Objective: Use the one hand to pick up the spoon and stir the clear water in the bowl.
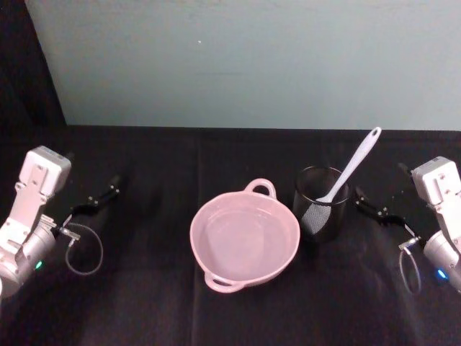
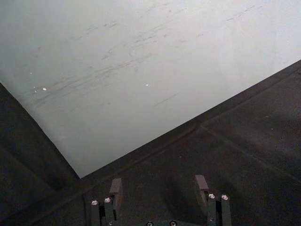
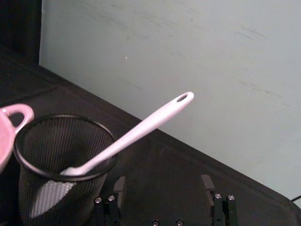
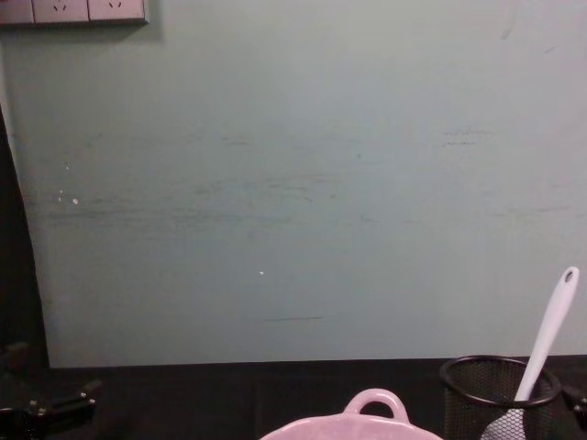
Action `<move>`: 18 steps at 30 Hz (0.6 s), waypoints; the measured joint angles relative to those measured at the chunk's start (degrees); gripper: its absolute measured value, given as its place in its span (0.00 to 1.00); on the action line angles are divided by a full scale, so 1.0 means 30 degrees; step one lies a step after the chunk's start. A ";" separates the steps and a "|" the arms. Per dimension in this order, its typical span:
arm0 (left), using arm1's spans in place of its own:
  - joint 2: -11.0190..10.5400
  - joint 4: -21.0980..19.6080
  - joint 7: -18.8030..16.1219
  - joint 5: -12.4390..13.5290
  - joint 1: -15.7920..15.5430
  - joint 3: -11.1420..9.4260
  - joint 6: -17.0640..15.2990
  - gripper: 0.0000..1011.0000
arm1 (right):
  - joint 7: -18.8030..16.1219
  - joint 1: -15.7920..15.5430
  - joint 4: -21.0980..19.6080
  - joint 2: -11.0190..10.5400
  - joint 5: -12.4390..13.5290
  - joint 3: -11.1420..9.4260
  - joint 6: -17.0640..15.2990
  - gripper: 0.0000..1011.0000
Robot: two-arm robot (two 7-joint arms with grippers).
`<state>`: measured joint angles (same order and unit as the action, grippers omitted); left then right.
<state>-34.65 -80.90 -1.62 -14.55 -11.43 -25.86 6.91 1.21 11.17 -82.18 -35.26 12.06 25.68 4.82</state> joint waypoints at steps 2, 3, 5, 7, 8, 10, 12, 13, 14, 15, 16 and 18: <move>0.0000 0.0000 0.0001 0.0000 0.0000 -0.0001 0.0000 0.99 | 0.0001 -0.0119 -0.0118 -0.0053 -0.0132 -0.0080 -0.0169 0.99; 0.0000 0.0000 0.0000 0.0001 0.0000 -0.0001 -0.0001 0.99 | 0.0005 -0.0286 -0.0248 -0.0120 -0.0190 -0.0204 -0.0283 0.99; 0.0001 0.0000 0.0000 0.0000 0.0000 -0.0002 0.0000 0.99 | 0.0004 -0.0482 -0.0396 -0.0176 -0.0191 -0.0365 -0.0341 0.99; 0.0000 0.0000 0.0000 -0.0001 -0.0001 -0.0001 0.0000 0.99 | -0.0048 -0.0799 -0.0663 -0.0235 0.0063 -0.0719 -0.0309 0.99; 0.0000 0.0001 0.0000 0.0000 -0.0001 -0.0001 0.0000 0.99 | -0.0124 -0.0926 -0.0758 -0.0246 0.0242 -0.0868 -0.0262 0.99; 0.0000 0.0000 0.0000 0.0000 0.0000 -0.0001 0.0000 0.99 | -0.0433 -0.1342 -0.1051 -0.0259 0.0929 -0.1360 -0.0019 0.99; 0.0000 0.0000 0.0000 0.0000 0.0000 -0.0001 0.0000 0.99 | -0.0943 -0.1762 -0.1378 -0.0258 0.1854 -0.1923 0.0289 0.99; 0.0000 0.0001 0.0000 0.0000 -0.0001 0.0000 -0.0001 0.99 | -0.1129 -0.1909 -0.1481 -0.0251 0.2181 -0.2125 0.0372 0.99; 0.0000 0.0000 0.0000 0.0000 0.0000 -0.0001 0.0000 0.99 | -0.1292 -0.2023 -0.1563 -0.0240 0.2494 -0.2286 0.0444 0.99; 0.0000 0.0000 0.0000 0.0000 0.0000 0.0000 0.0000 0.99 | -0.1760 -0.2309 -0.1758 -0.0198 0.3317 -0.2680 0.0570 0.99; 0.0000 0.0000 0.0000 0.0001 0.0000 0.0000 0.0000 0.99 | -0.2008 -0.2461 -0.1852 -0.0160 0.3765 -0.2902 0.0602 0.99; 0.0000 0.0000 0.0000 0.0000 0.0000 -0.0001 -0.0001 0.99 | -0.2841 -0.2862 -0.2080 0.0006 0.5311 -0.3583 0.0608 0.99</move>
<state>-34.65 -80.90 -1.62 -14.55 -11.43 -25.86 6.90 -7.31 2.59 -88.42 -35.24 27.99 14.93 6.65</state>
